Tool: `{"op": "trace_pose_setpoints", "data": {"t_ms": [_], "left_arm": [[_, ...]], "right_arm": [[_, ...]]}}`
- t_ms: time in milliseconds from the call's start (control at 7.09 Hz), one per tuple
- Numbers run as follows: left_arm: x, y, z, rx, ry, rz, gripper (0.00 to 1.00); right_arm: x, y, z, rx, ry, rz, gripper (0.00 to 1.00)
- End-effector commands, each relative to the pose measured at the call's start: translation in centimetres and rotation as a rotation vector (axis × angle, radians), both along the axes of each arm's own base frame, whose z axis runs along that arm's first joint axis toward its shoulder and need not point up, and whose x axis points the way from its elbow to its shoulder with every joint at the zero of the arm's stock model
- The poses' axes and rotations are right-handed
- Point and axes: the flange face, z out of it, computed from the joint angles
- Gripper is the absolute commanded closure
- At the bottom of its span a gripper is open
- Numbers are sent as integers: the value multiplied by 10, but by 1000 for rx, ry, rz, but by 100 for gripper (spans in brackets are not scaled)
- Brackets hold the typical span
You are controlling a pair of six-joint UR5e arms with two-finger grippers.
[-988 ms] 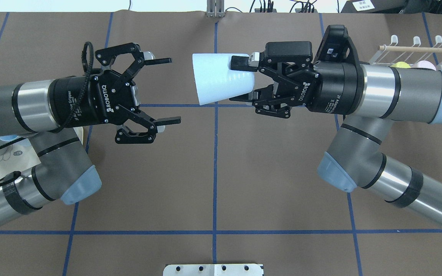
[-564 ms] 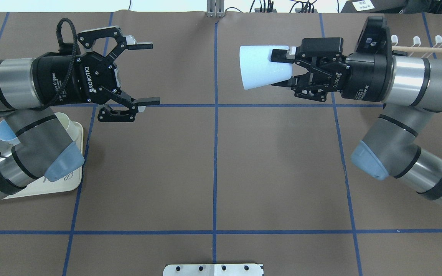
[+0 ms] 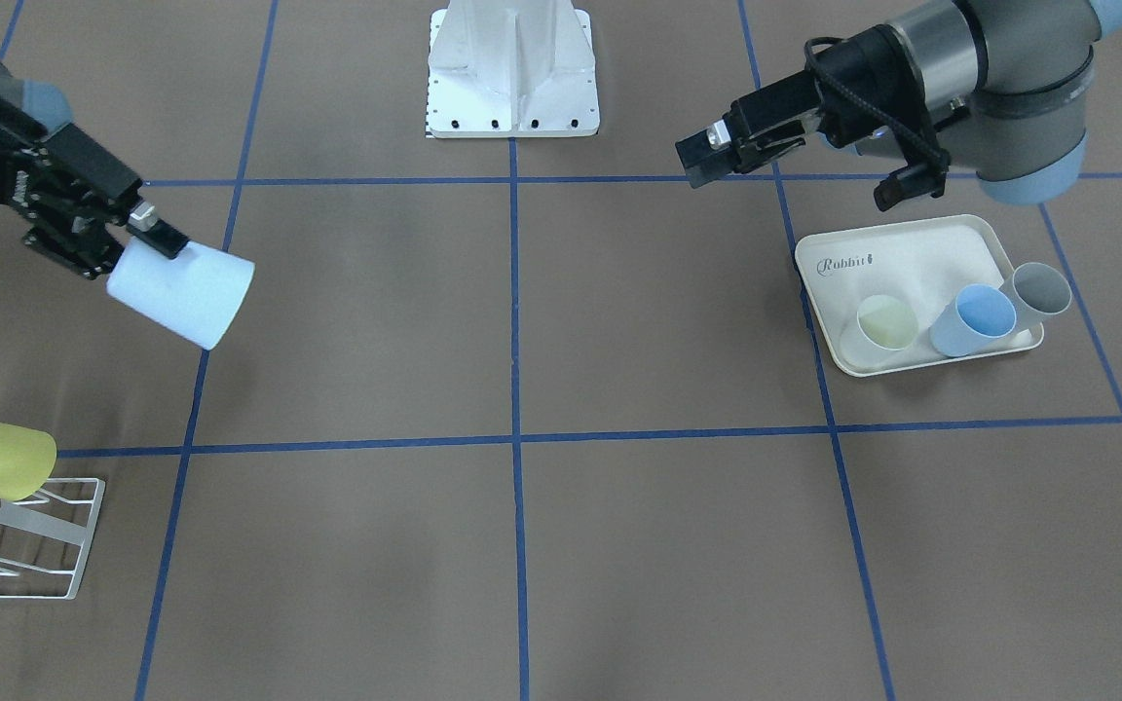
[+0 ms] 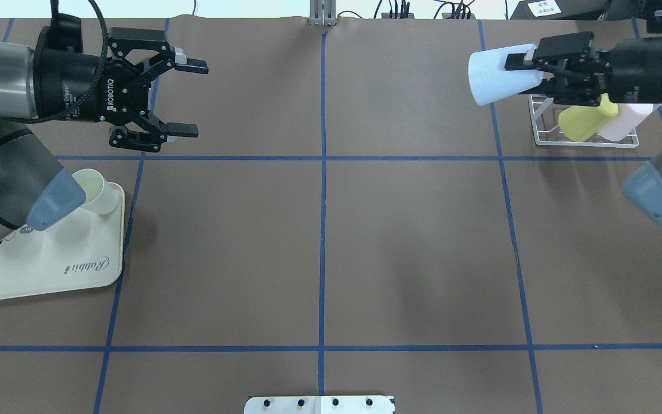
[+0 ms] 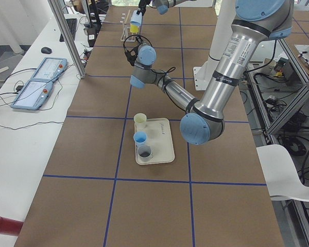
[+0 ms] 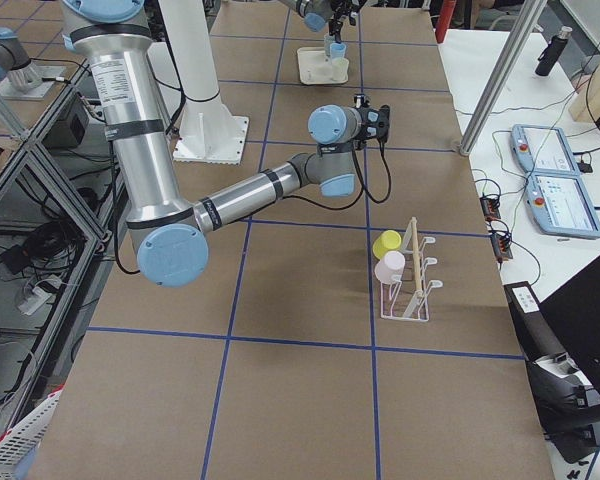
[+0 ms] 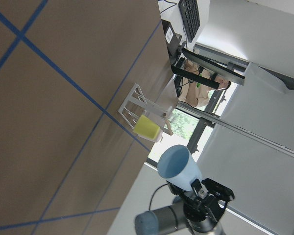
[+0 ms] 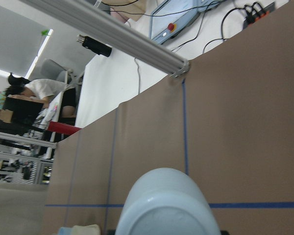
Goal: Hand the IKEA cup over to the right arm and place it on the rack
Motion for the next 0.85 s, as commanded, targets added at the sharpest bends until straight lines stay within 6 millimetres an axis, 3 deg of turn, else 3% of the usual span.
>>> {"op": "trace_pose_setpoints", "data": {"t_ms": [0, 141, 282, 705], "left_arm": [[-32, -30, 29, 110, -198, -61, 0], [-39, -41, 39, 130, -275, -84, 0], [-49, -46, 66, 172, -353, -105, 0], [-93, -74, 92, 263, -544, -167, 0]], "right_arm": [[67, -19, 49, 13, 237, 33, 78], [85, -19, 84, 49, 369, 29, 78], [108, -27, 102, 108, 502, 14, 78], [155, -42, 143, 151, 755, -97, 78]]}}
